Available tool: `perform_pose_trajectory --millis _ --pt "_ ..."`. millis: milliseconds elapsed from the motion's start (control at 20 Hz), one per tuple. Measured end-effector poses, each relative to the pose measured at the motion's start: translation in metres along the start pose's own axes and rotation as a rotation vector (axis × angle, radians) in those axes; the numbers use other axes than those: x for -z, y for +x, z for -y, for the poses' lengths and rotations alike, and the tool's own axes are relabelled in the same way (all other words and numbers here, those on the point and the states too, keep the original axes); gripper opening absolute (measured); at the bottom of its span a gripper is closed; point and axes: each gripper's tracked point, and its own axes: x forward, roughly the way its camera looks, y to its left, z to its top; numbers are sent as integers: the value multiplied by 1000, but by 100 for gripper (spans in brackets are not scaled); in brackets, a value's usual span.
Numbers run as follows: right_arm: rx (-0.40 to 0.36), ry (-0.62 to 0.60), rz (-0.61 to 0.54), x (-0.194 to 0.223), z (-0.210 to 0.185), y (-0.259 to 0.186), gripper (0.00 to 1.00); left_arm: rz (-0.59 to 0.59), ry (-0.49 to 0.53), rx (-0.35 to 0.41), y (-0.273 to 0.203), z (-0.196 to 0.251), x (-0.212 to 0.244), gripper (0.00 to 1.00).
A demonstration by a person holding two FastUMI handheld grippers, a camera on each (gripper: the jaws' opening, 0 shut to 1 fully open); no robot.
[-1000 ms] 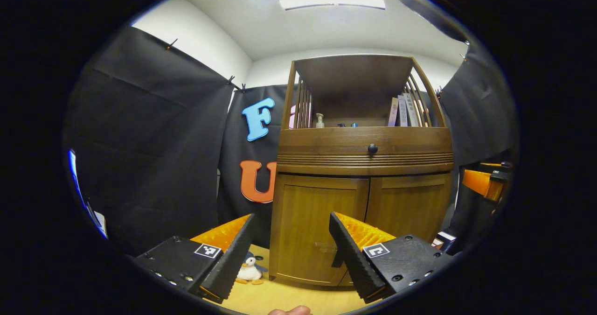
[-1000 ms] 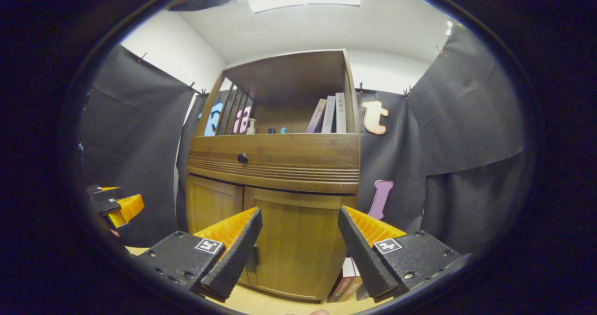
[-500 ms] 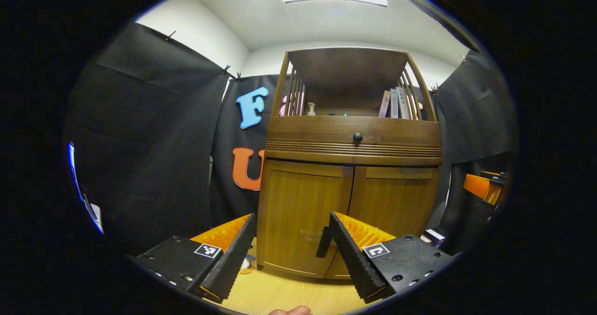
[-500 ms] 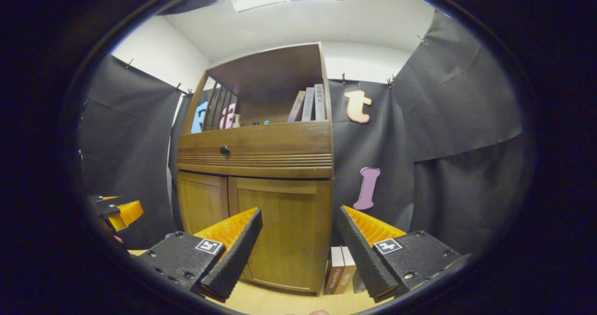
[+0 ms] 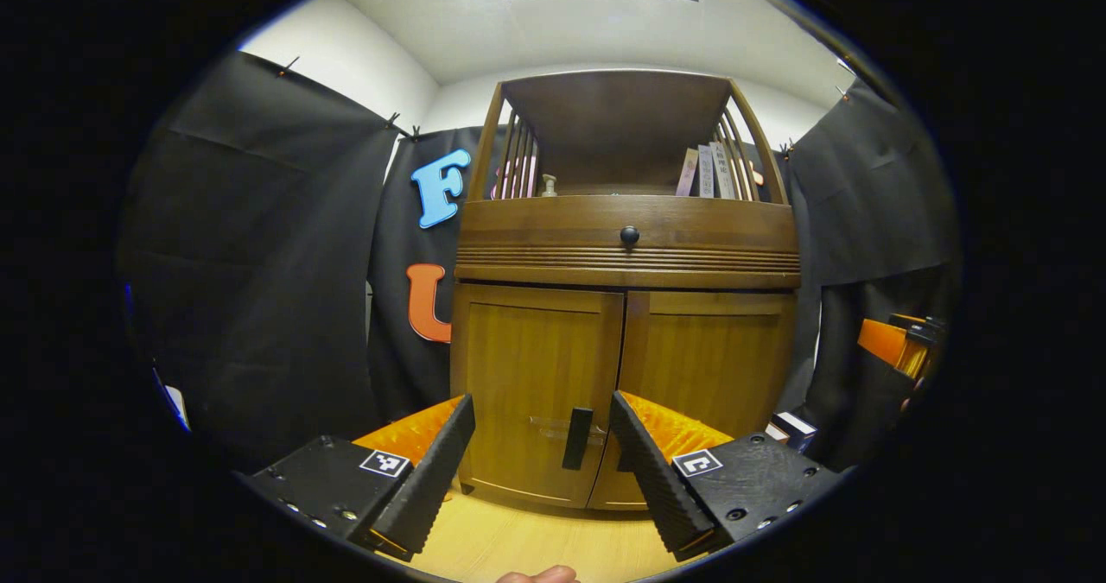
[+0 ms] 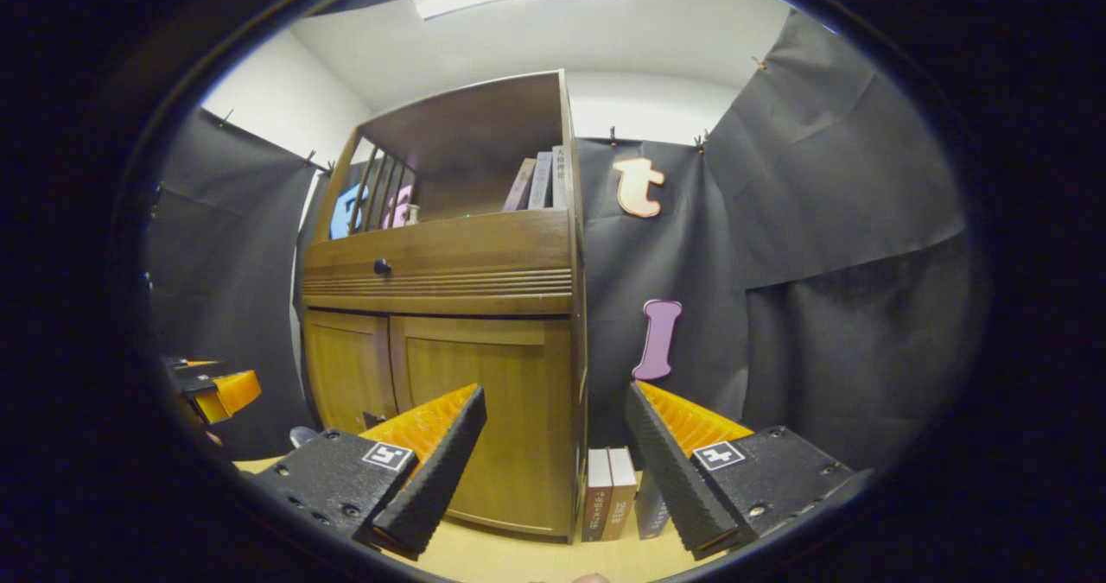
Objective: Open the right door of the double-door shoe cabinet with the right hand, and open the left door with the left hand.
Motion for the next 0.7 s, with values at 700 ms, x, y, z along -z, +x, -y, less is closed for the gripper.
perform_pose_trajectory --millis 700 --pt "-78 -42 -22 -3 -92 16 100 52 26 -36 20 -55 -48 95"
